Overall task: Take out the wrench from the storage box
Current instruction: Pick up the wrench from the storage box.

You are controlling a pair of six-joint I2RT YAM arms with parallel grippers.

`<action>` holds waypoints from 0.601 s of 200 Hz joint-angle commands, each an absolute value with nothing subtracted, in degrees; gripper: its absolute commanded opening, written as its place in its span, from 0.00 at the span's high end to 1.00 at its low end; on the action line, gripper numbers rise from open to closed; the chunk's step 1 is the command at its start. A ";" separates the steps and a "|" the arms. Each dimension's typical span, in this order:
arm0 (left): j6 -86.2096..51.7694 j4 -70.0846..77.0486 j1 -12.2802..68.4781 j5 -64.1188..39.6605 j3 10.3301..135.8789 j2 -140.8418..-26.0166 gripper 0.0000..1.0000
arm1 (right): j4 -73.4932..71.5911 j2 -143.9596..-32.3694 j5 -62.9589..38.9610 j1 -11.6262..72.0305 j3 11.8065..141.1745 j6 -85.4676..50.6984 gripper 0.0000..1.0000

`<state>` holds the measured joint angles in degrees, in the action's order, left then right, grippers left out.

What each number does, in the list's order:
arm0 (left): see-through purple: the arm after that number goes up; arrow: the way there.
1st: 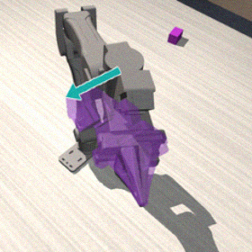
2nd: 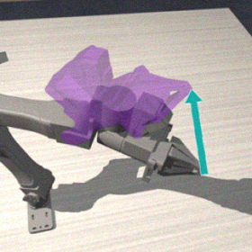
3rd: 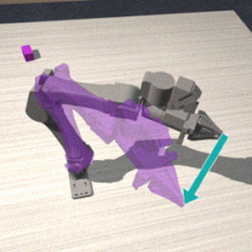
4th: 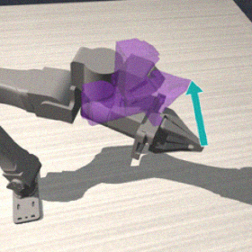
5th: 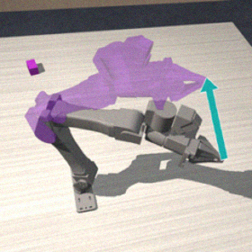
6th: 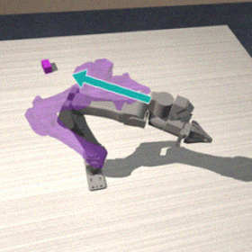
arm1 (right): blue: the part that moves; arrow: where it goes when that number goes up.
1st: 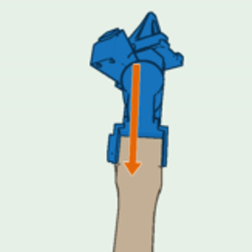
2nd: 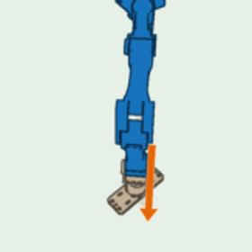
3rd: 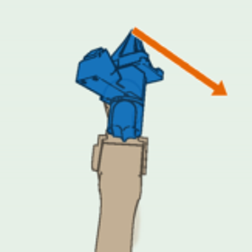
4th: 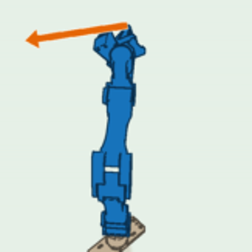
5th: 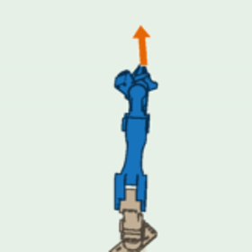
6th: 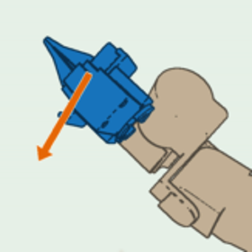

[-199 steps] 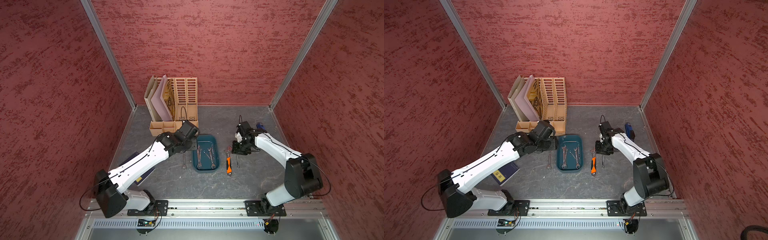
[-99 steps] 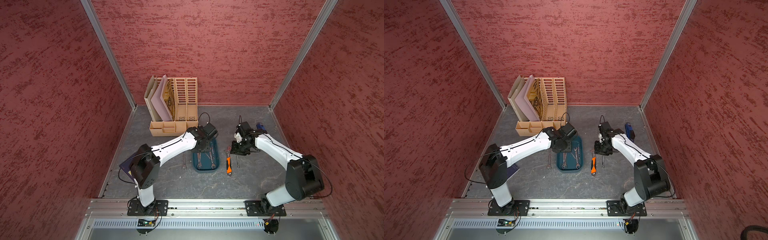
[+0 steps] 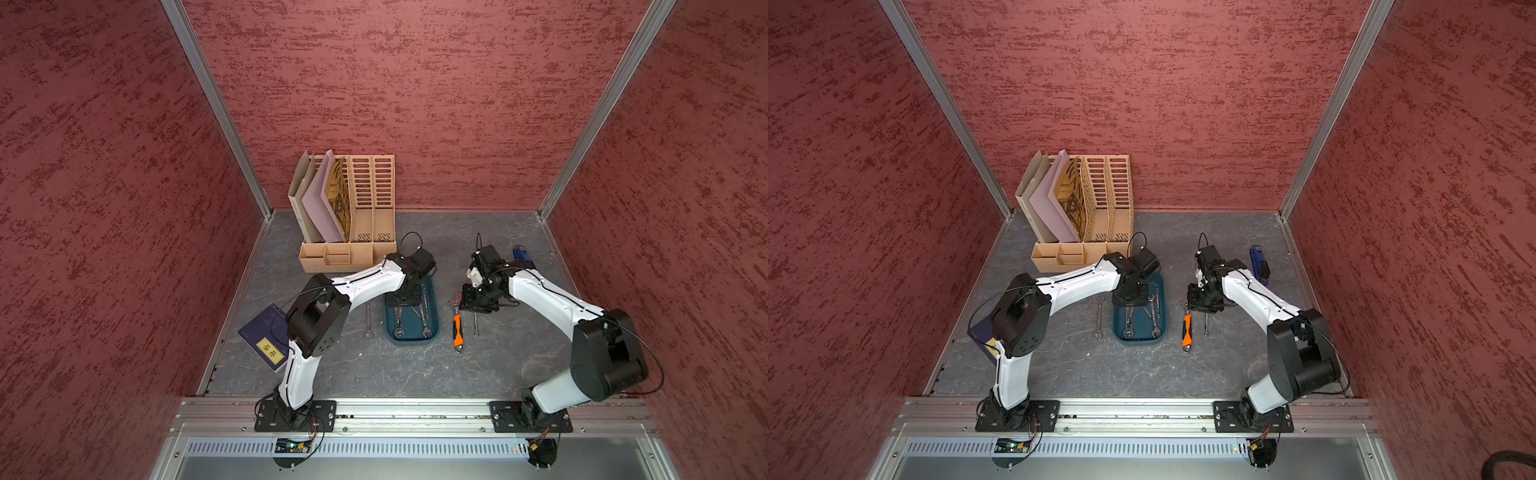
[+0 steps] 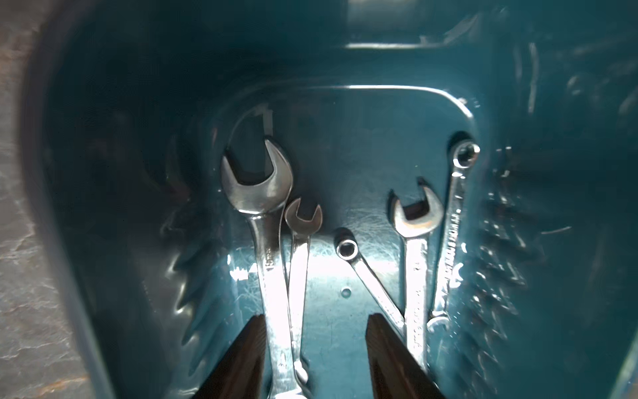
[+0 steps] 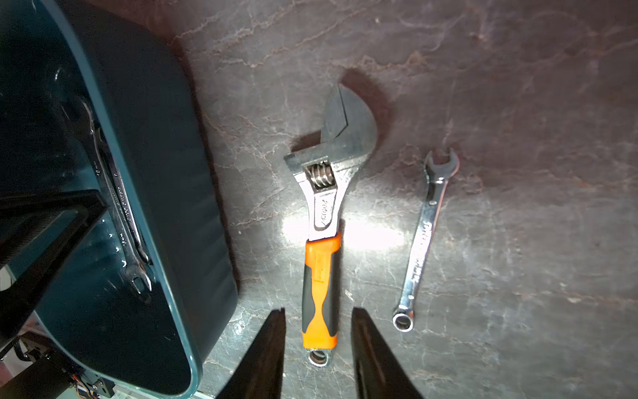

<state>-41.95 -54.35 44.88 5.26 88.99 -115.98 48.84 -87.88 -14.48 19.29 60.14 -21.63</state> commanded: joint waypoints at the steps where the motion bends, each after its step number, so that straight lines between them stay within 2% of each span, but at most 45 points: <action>1: -42.30 -55.77 44.22 4.24 90.58 -117.82 0.49 | 47.48 -87.97 -15.47 19.81 59.61 -21.93 0.64; 79: -43.33 -56.41 43.50 1.90 91.58 -123.08 0.45 | 47.17 -87.96 -15.23 20.12 59.68 -21.64 0.64; 120: -42.81 -53.48 44.01 -0.58 90.33 -122.79 0.56 | 47.12 -87.86 -15.81 20.11 59.82 -21.75 0.64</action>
<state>-42.83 -55.72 43.62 2.11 91.05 -121.60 48.16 -88.01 -15.27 19.68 60.14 -21.63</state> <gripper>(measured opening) 0.475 0.363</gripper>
